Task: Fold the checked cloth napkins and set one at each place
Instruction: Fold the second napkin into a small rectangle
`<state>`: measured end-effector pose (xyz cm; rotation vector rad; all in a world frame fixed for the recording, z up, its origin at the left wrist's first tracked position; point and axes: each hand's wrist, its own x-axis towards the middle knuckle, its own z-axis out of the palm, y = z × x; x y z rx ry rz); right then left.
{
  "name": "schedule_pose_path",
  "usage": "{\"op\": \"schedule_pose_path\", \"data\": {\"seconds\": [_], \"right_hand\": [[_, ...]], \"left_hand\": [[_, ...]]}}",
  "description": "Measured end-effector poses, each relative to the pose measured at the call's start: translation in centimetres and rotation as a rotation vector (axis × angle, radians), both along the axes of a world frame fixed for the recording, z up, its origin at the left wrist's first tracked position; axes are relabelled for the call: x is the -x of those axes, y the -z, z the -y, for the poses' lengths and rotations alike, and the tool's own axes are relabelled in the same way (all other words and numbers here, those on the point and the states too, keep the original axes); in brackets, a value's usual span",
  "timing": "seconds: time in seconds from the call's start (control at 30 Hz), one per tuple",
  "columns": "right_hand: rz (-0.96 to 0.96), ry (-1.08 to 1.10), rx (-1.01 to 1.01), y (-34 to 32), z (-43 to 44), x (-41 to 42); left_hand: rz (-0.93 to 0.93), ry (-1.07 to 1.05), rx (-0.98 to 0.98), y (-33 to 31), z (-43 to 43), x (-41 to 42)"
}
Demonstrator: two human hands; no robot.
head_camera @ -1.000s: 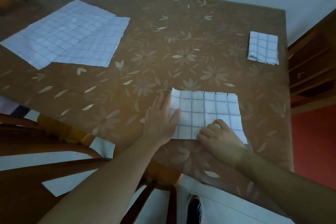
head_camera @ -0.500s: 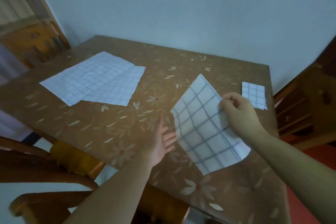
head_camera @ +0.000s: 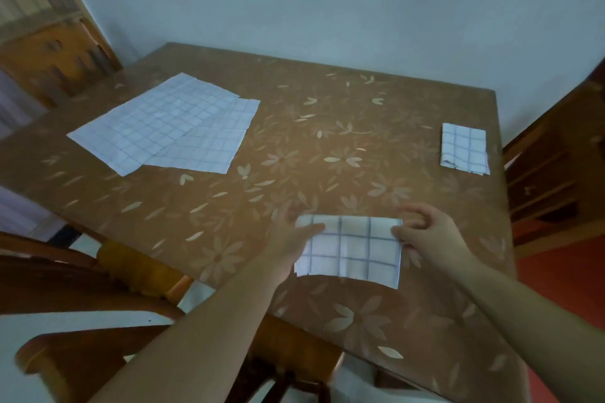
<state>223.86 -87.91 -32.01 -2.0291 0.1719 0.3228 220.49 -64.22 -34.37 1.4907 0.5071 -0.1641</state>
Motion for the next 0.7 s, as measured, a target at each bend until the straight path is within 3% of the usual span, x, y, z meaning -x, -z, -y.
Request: {"op": "schedule_pose_path", "data": {"seconds": [0.17, 0.3, 0.47, 0.53, 0.7], "right_hand": [[0.1, -0.091, 0.148, -0.6, 0.5, -0.2], [0.198, -0.097, 0.248, -1.5, 1.0, -0.8], [0.263, -0.068, 0.196, -2.8, 1.3, -1.5], [0.278, -0.055, 0.201, -3.0, 1.6, -1.7], [0.427, -0.205, 0.478, -3.4, 2.3, -1.8]], "left_hand": [[0.052, 0.205, -0.396, -1.0, 0.2, 0.1], [0.071, 0.228, -0.618, -1.9, -0.1, -0.4], [0.126, 0.008, -0.414, -3.4, 0.2, -1.5], [0.16, -0.013, -0.426, -4.0, 0.6, -1.6], [0.222, 0.168, -0.91, -4.7, 1.3, -1.2]]}}
